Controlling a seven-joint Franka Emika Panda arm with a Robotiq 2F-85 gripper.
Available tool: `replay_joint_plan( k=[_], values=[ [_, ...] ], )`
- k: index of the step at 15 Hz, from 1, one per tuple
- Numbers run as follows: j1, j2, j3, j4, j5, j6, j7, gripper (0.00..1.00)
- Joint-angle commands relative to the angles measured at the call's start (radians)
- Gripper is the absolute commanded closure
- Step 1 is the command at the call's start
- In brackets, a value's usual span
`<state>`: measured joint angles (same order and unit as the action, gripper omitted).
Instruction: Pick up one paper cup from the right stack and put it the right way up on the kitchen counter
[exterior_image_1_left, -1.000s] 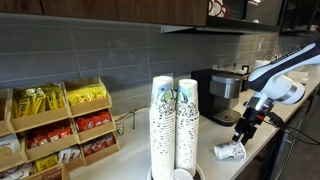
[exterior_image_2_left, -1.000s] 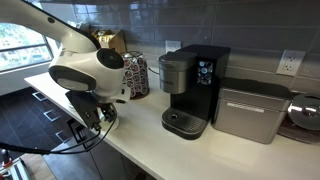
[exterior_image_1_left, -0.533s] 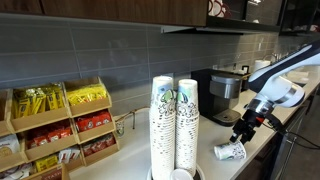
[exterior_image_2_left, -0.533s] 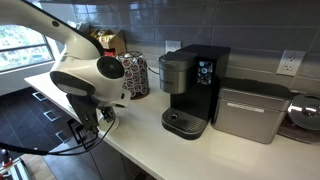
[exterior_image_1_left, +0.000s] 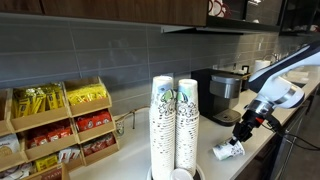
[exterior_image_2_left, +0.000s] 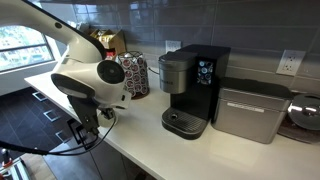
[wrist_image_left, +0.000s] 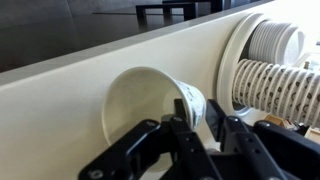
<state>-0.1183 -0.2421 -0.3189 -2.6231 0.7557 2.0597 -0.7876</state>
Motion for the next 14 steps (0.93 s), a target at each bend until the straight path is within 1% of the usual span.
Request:
replay_joint_plan(
  k=[1, 3, 4, 5, 6, 7, 8, 12, 13, 14],
  values=[
    [-0.014, -0.022, 0.025, -0.004, 0.015, -0.011, -0.030, 0.94],
    [-0.008, -0.044, 0.046, 0.003, -0.004, -0.009, -0.027, 0.97],
    [-0.004, -0.060, 0.067, 0.008, -0.031, -0.001, -0.015, 0.94],
    [-0.001, -0.074, 0.092, 0.013, -0.075, 0.009, 0.006, 0.92],
    [0.002, -0.086, 0.118, 0.019, -0.127, 0.020, 0.030, 0.93],
    [0.010, -0.102, 0.143, 0.027, -0.178, 0.016, 0.052, 0.91],
    [0.017, -0.115, 0.166, 0.035, -0.228, 0.011, 0.081, 0.91],
    [0.063, -0.140, 0.232, 0.074, -0.426, -0.005, 0.159, 0.93],
    [0.075, -0.143, 0.247, 0.082, -0.472, -0.002, 0.172, 0.91],
    [0.086, -0.144, 0.260, 0.089, -0.521, 0.003, 0.183, 0.92]
  ],
)
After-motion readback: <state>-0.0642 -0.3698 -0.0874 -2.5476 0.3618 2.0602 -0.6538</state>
